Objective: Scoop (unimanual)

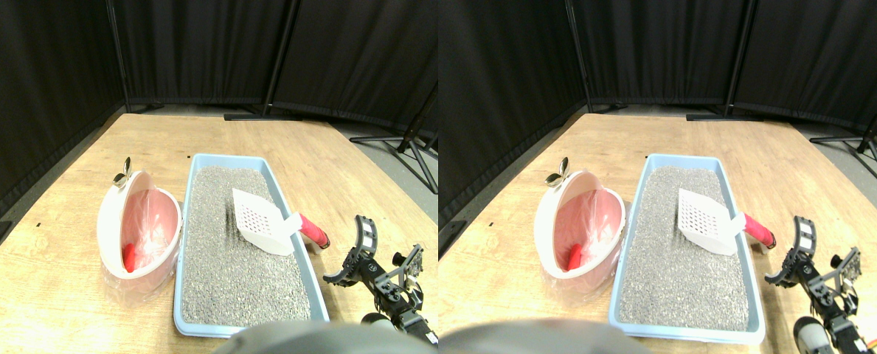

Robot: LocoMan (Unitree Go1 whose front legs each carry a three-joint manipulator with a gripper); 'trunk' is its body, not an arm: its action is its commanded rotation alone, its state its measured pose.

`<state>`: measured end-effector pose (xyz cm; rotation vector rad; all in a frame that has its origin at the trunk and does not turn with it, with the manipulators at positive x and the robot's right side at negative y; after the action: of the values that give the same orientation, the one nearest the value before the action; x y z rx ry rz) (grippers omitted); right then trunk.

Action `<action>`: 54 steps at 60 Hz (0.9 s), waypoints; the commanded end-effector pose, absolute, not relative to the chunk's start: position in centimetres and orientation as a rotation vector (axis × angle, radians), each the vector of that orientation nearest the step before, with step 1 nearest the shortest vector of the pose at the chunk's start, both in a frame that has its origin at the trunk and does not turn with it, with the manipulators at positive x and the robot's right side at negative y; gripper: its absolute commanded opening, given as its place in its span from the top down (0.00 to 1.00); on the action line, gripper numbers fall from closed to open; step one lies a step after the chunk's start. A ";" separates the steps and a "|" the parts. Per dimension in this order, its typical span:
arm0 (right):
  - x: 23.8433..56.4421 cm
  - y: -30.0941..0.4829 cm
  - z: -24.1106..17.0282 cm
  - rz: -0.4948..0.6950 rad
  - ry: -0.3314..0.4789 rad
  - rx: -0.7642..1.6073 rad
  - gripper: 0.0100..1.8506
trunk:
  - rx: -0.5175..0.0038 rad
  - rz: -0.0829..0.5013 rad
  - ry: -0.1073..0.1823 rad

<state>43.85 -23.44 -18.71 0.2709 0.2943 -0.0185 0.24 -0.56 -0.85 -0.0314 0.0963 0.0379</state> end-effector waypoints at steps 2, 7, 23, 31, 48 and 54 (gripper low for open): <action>43.6 -23.0 -17.1 0.030 0.142 0.238 0.49 | -0.045 0.008 0.072; 43.0 -23.4 -16.9 0.029 0.094 0.224 0.64 | -0.039 -0.009 0.071; 41.7 -24.7 -17.0 0.099 -0.079 0.129 0.98 | -0.026 -0.056 0.071; 40.7 -25.0 -16.6 0.072 -0.077 0.076 0.98 | -0.028 -0.067 0.071; 39.0 -25.2 -16.7 0.110 -0.048 -0.017 0.98 | -0.045 -0.059 0.077; 38.5 -24.9 -16.8 0.092 -0.033 -0.009 0.98 | -0.050 -0.053 0.077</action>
<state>38.83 -25.36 -17.48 -0.0227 0.0083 0.0944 0.09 -0.62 -0.69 -0.0212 0.0845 -0.0579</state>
